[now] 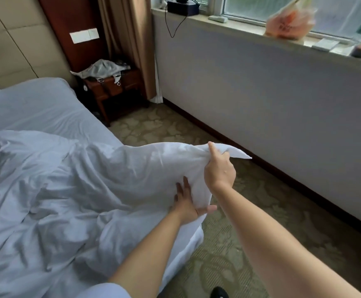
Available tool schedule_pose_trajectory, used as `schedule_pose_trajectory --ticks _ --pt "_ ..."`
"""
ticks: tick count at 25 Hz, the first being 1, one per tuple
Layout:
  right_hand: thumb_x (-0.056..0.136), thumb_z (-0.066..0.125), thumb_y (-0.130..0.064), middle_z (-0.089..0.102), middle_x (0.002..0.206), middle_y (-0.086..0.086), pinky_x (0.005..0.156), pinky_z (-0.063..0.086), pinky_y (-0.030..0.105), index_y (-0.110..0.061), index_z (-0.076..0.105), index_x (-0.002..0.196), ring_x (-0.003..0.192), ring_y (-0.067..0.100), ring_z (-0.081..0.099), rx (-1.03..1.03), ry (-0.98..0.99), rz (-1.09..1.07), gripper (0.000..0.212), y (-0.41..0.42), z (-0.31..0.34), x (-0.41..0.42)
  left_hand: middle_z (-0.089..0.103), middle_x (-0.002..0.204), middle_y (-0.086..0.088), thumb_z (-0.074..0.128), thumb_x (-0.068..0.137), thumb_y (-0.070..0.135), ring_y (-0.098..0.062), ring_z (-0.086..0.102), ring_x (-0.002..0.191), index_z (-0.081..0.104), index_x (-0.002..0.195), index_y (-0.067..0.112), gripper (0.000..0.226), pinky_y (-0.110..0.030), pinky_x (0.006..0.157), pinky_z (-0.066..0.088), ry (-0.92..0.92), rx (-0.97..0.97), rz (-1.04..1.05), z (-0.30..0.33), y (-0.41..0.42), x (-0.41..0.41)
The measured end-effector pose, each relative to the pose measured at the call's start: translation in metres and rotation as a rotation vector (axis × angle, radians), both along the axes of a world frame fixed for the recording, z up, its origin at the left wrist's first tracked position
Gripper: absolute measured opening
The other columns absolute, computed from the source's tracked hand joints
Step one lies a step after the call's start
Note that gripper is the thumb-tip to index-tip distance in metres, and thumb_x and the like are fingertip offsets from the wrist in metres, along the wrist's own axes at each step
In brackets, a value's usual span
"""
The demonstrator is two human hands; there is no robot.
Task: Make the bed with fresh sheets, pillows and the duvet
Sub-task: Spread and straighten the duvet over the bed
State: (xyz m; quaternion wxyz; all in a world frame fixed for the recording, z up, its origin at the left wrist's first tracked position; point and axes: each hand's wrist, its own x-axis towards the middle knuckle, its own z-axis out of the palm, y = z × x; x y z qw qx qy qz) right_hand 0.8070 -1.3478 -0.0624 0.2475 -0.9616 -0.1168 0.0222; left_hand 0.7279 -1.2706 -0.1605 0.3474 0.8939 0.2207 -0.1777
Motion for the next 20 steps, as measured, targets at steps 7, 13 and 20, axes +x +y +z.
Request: schedule_pose_trajectory --ticks 7,13,20 --pt "0.094 0.030 -0.003 0.044 0.130 0.014 0.068 0.039 0.032 -0.034 0.033 0.145 0.084 0.033 0.057 -0.008 -0.037 0.048 0.059 -0.031 0.000 0.051 0.058 0.125 -0.014 0.051 0.088 0.006 -0.032 0.057 0.111 0.048 0.135 0.012 0.048 -0.037 0.089 0.046 0.039 0.124 0.128 0.026 0.006 0.051" --pt "0.096 0.043 -0.013 0.035 0.144 0.014 0.076 0.045 0.036 -0.019 0.041 0.137 0.110 0.031 0.056 -0.413 0.386 0.189 0.041 -0.049 -0.084 0.075 0.037 0.143 0.002 0.071 0.078 0.006 -0.029 0.040 0.132 0.035 0.144 0.028 0.078 -0.043 0.100 0.040 0.463 -0.526 0.118 -0.004 -0.003 0.040" --pt "0.095 0.036 -0.009 0.052 0.133 0.007 0.086 0.045 0.032 -0.010 0.045 0.136 0.112 0.025 0.054 -0.494 0.811 0.302 0.042 -0.062 -0.155 0.066 0.010 0.159 -0.009 0.032 0.100 0.009 -0.026 0.016 0.145 0.019 0.151 0.014 0.053 -0.029 0.117 0.013 0.636 0.055 -0.085 -0.060 0.021 0.029"
